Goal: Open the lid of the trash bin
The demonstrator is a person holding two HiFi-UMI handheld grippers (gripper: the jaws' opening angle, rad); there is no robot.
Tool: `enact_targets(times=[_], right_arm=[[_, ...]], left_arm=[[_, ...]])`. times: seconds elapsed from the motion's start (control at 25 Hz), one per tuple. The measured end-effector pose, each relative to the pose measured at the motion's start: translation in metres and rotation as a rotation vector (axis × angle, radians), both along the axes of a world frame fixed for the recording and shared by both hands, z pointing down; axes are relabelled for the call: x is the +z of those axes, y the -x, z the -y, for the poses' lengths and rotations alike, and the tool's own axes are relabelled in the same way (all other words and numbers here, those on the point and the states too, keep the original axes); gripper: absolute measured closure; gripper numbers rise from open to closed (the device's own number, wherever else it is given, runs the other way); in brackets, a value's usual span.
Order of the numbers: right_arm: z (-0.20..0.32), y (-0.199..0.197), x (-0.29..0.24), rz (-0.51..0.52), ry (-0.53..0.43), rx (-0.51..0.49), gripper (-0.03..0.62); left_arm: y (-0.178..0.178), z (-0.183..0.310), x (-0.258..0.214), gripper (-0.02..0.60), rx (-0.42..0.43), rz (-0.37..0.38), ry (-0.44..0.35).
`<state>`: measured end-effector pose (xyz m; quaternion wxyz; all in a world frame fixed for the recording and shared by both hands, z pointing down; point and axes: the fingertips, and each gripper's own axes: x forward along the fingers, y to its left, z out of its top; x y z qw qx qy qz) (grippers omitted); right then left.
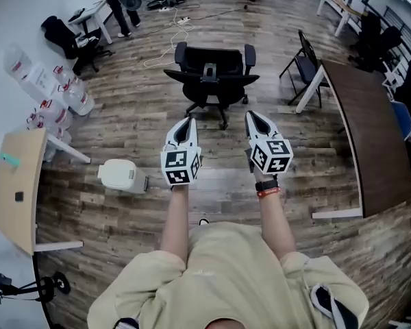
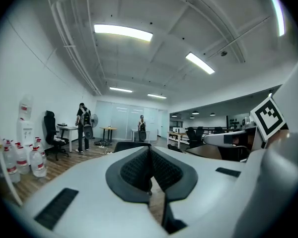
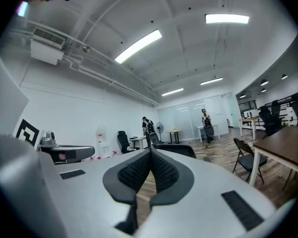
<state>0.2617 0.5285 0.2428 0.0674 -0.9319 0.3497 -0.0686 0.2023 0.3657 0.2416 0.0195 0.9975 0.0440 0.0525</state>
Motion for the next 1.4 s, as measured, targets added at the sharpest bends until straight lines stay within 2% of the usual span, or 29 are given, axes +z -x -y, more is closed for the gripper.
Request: enact_targets(times=[0.24,0.44,0.6,0.8,1.04,1.16,1.4], right_arm=[[0.135,0.024,0.004,0.001,-0.011,-0.174,0.579],[0.242,0.05,0.014,0.005,-0.006,-0.342,0.58],[0.33,0.096,0.015,0.005,0.005,-0.487,0.585],[0.412,0.142,0.009,-0.056,0.09,-0.627,0.585],[0.495,0.143,0.016,-0.06,0.053,-0.881,0.579],[0.521,0.134,0.019,-0.07,0.04,-0.971,0.578],[0.557,0.133,0.045,-0.006,0.06,-1.233,0.579]], left_arm=[[0.047,0.124,0.008,0.557,-0.223,0.025,-0.062],[0.086,0.208,0.017,0.558,-0.353,0.041,-0.058],[0.137,0.27,0.018,0.557,-0.456,0.032,-0.023],[0.193,0.328,0.017,0.557,-0.592,0.022,0.001],[0.197,0.384,0.023,0.557,-0.757,-0.005,0.026],[0.19,0.397,0.025,0.557,-0.855,-0.017,0.031],[0.179,0.407,0.043,0.558,-0.99,-0.02,0.066]])
